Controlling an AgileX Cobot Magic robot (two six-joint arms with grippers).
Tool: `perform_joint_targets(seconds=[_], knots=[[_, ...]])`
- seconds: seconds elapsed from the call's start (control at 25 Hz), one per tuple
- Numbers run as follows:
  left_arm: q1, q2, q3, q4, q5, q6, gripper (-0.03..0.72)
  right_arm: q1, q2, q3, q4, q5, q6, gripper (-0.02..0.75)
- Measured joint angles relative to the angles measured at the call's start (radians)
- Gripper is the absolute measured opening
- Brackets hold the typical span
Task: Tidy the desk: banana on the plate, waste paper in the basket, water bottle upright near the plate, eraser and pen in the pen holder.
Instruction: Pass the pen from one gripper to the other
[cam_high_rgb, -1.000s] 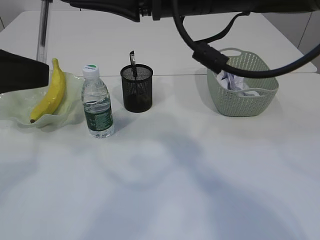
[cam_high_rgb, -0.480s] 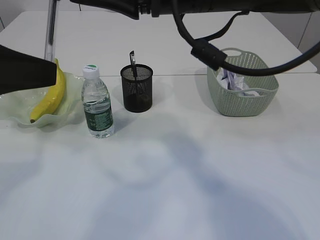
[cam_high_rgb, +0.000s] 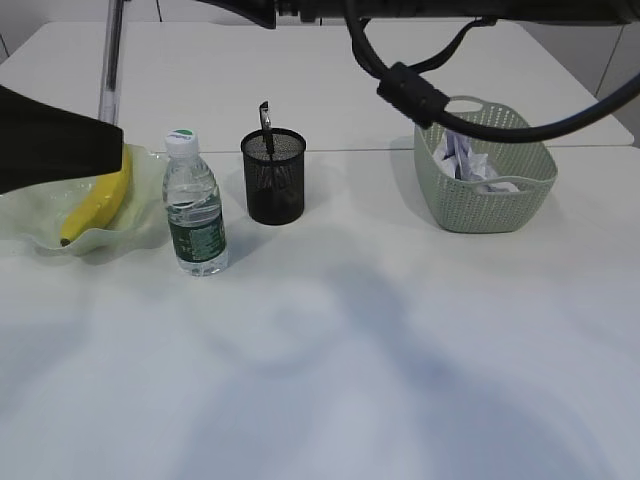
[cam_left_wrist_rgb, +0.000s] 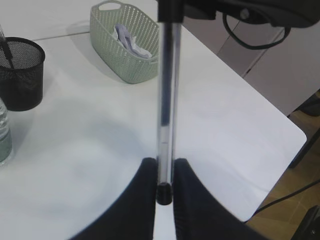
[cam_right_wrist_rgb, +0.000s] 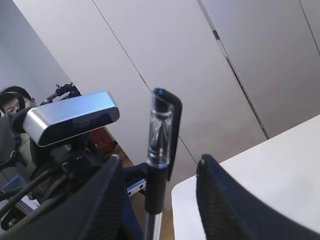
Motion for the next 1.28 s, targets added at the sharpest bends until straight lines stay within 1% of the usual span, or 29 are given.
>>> perform_joint_targets(seconds=[0.24,0.6,0.8,1.28], knots=[[0.000,0.026,0.000,-0.033,-0.004,0.035,0.037,0.000,0.000,0.000,0.004,0.000,0.000,0.355],[0.000,0.041,0.002,-0.096,-0.033,0.087,0.037,0.000,0.000,0.000,0.005,-0.001,0.000,0.328],[0.000,0.056,0.002,-0.119,-0.039,0.108,0.037,0.000,0.000,0.000,0.005,-0.002,0.002,0.251],[0.000,0.063,0.002,-0.124,-0.042,0.120,0.037,0.000,0.006,0.000,0.005,-0.011,0.004,0.090]])
